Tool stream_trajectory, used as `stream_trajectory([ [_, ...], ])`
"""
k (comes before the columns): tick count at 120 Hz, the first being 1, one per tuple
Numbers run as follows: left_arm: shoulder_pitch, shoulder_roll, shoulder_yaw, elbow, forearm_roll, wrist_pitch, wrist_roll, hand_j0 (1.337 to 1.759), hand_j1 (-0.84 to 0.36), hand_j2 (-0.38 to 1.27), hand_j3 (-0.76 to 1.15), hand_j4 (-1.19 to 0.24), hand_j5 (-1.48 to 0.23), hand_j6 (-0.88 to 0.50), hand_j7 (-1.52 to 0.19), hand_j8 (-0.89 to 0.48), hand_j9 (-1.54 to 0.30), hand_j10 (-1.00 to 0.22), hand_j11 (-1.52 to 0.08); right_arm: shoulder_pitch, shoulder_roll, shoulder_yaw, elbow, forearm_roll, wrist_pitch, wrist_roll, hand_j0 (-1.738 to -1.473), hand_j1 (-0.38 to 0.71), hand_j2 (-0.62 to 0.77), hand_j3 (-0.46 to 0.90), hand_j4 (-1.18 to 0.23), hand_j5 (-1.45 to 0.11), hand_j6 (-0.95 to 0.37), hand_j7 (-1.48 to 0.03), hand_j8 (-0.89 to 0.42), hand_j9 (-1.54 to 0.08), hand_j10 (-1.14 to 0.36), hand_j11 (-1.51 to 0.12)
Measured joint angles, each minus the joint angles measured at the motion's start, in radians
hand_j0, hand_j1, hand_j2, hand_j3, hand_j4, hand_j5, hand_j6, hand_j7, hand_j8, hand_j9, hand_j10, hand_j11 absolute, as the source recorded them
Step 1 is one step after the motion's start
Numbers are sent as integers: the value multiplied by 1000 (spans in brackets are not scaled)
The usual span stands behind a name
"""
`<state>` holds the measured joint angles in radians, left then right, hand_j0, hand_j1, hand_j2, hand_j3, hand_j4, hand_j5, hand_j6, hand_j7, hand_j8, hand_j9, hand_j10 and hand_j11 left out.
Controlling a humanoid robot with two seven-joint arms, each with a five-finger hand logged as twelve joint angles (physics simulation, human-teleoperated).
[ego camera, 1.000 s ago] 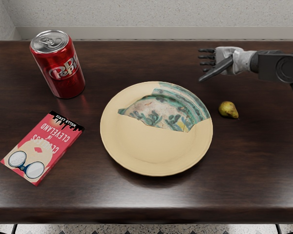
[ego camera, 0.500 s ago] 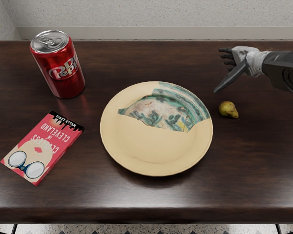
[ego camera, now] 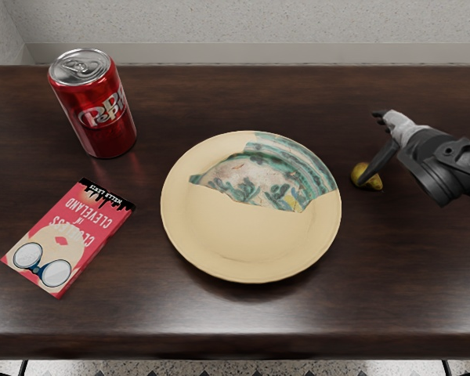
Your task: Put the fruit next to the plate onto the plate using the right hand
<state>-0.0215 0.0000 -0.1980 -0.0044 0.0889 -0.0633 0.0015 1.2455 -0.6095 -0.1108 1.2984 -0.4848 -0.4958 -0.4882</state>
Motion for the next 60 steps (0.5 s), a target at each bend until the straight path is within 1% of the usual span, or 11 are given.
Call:
stream_trajectory([
  [21,0,0,0,0,0,0,0,1658,325,4,0,-21,-27,-21,-27,-21,-27,-21,-27,4,37,-61,-4,-20,-57,-15,-1658,-175,-28,0,-147,-190,-148,-190,-148,-190,-147,-190],
  [38,0,0,0,0,0,0,0,1658,325,4,0,-21,-27,-21,-27,-21,-27,-21,-27,8,48,-91,-9,-32,-73,-26,-1658,-95,-41,0,-214,-277,-215,-277,-215,-277,-214,-277],
  [60,0,0,0,0,0,0,0,1658,325,4,0,-21,-27,-21,-27,-21,-27,-21,-27,7,65,-119,-11,-39,-102,-31,-1658,18,-60,0,-308,-399,-309,-399,-308,-399,-308,-399],
])
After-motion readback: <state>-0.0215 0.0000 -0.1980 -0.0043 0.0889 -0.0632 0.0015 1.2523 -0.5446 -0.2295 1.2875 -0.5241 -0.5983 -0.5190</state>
